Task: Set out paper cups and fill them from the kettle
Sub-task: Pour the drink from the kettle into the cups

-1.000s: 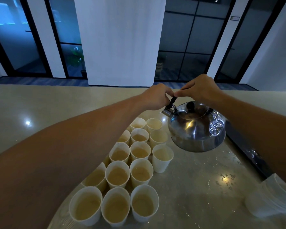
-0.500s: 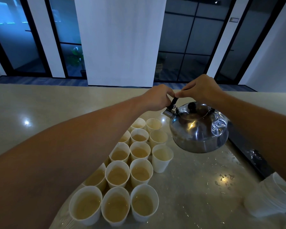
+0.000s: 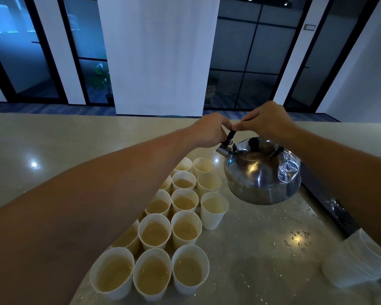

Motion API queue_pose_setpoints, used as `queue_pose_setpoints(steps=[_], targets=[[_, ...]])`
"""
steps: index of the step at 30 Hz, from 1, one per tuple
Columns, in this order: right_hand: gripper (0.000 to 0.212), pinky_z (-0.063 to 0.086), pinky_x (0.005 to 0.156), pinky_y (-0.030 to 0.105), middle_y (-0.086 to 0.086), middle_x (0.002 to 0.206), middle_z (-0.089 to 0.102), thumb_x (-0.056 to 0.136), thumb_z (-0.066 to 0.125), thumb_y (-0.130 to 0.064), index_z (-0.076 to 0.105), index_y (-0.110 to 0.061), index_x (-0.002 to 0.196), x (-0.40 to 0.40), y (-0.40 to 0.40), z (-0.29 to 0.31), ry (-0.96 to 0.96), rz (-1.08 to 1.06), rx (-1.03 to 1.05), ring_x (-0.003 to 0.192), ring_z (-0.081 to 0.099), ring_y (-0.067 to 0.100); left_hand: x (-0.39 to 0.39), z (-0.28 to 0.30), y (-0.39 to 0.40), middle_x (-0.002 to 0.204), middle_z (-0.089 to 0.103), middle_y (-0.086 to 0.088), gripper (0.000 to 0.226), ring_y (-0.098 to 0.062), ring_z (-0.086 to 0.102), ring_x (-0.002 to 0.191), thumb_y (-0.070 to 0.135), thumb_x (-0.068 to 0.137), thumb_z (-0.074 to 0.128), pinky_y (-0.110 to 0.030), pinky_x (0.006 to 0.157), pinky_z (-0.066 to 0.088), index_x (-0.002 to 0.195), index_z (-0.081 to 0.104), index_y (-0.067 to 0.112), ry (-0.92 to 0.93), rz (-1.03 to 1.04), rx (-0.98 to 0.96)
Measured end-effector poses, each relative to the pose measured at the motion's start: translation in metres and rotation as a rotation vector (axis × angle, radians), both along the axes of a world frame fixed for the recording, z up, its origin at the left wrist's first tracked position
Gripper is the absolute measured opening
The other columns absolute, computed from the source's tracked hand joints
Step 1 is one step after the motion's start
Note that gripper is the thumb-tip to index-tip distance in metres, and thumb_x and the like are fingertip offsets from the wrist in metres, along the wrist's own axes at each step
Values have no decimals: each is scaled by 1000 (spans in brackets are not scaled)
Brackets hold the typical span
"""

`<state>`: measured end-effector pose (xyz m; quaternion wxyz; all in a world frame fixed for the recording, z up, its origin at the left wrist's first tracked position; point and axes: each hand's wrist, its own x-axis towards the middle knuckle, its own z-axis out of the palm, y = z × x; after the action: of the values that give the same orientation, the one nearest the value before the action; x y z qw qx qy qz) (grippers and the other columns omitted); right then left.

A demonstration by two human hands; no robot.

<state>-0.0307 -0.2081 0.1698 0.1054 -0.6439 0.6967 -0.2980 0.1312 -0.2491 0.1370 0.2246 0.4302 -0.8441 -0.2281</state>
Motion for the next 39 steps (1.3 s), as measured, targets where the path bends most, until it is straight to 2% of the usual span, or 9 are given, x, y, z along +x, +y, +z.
queue_pose_setpoints(steps=[6, 10, 14, 17, 21, 25, 32, 36, 39], targets=[[34, 49, 63, 21, -10, 85, 72, 65, 85, -50, 80, -25, 86, -6, 8, -4, -132, -36, -46, 80, 64, 6, -11, 0, -3, 111, 69, -3, 32, -17, 64, 93, 24, 87, 75, -26, 77, 46, 118, 69, 17, -8, 35, -53], [27, 48, 62, 22, -9, 82, 72, 68, 85, -47, 79, -26, 84, -10, 15, -1, -178, -25, -75, 78, 64, 7, -22, 1, 0, 95, 68, -3, 27, -16, 64, 83, 32, 87, 74, -28, 77, 51, 108, 71, 15, -11, 70, -140], [28, 47, 61, 27, -7, 72, 69, 67, 85, -48, 80, -26, 83, -12, 23, 1, -206, -25, -82, 65, 57, 7, -27, 8, 6, 85, 64, -1, 27, -14, 59, 75, 38, 88, 72, -24, 66, 41, 103, 73, 15, -34, 117, -222], [29, 42, 54, 25, -13, 58, 62, 68, 85, -47, 80, -24, 85, -15, 30, 3, -221, -20, -64, 54, 49, 5, -29, 10, 10, 83, 65, 0, 27, -13, 59, 72, 38, 88, 72, -22, 62, 39, 103, 75, 15, -67, 120, -259], [32, 40, 55, 23, -9, 69, 65, 70, 84, -46, 80, -21, 89, -14, 37, 4, -200, -15, -56, 62, 51, 6, -30, 9, 17, 78, 64, 2, 21, -10, 56, 65, 35, 88, 72, -20, 57, 37, 99, 75, 16, -78, 115, -267], [31, 38, 52, 22, -8, 68, 63, 70, 84, -45, 80, -20, 88, -15, 44, 9, -170, -12, -33, 61, 51, 6, -32, 11, 24, 67, 56, 6, 20, -7, 53, 59, 34, 89, 71, -18, 55, 36, 97, 74, 16, -97, 108, -276], [27, 36, 49, 20, -10, 69, 63, 75, 82, -42, 80, -21, 91, -16, 54, 20, -90, 18, -8, 59, 50, 7, -34, 16, 34, 71, 61, 2, 22, -10, 57, 60, 31, 89, 70, -19, 57, 42, 100, 74, 12, -108, 99, -281], [31, 35, 48, 19, -10, 71, 64, 75, 81, -43, 80, -19, 94, -14, 57, 20, -39, 28, 25, 53, 46, 6, -32, 16, 39, 62, 54, 5, 16, -9, 52, 56, 30, 88, 70, -18, 51, 32, 86, 70, 14, -130, 104, -282], [34, 35, 49, 19, -9, 70, 64, 75, 81, -44, 79, -18, 96, -12, 57, 19, 4, 35, 43, 52, 44, 6, -30, 10, 41, 60, 53, 5, 19, -9, 51, 55, 30, 88, 70, -19, 50, 32, 75, 62, 18, -138, 109, -273]])
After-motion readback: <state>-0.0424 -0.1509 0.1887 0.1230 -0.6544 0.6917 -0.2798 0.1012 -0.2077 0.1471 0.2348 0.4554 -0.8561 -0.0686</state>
